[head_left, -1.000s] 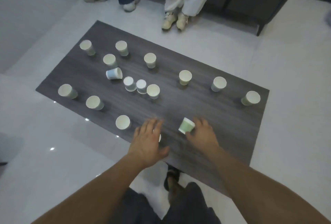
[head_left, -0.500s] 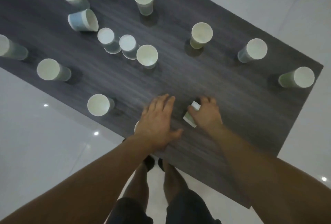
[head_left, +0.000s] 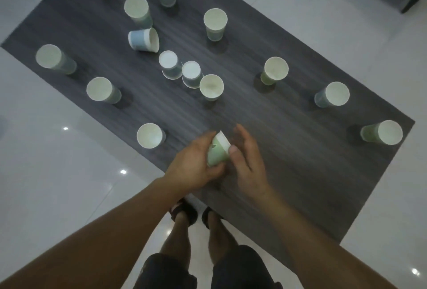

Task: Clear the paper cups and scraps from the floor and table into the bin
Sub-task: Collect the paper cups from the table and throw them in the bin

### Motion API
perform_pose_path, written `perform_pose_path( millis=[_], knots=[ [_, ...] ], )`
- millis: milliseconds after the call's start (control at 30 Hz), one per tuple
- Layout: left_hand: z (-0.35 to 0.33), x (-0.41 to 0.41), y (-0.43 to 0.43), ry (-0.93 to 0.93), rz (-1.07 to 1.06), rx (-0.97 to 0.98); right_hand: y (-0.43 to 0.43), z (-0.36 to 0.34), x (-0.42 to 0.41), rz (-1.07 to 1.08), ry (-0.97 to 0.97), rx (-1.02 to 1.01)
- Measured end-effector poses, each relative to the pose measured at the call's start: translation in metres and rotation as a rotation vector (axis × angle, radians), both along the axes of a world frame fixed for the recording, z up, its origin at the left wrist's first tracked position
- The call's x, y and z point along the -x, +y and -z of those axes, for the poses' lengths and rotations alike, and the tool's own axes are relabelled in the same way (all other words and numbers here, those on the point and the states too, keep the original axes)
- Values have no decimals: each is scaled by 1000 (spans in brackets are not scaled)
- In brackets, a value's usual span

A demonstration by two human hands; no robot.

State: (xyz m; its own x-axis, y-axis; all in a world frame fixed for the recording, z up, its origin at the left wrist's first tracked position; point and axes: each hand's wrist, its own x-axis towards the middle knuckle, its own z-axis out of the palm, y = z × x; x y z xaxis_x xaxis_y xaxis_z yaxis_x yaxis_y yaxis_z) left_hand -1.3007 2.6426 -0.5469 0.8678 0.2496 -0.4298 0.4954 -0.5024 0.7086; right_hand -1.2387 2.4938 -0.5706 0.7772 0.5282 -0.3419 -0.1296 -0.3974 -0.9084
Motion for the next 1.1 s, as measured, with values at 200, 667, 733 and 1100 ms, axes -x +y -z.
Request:
perform_pose_path(
  millis=[200,667,733,1100],
  knots=[
    [-3,61,42,86,-284,-284,20,23,12,-400,-181,418],
    [-21,116,41,59,-419,-269,40,36,44,-659,-376,628],
    [-37,110,42,66,-442,-212,36,11,39,-611,-382,609],
    [-135,61,50,-28,-63,-362,13,-138,29,-368,-461,573]
  ],
)
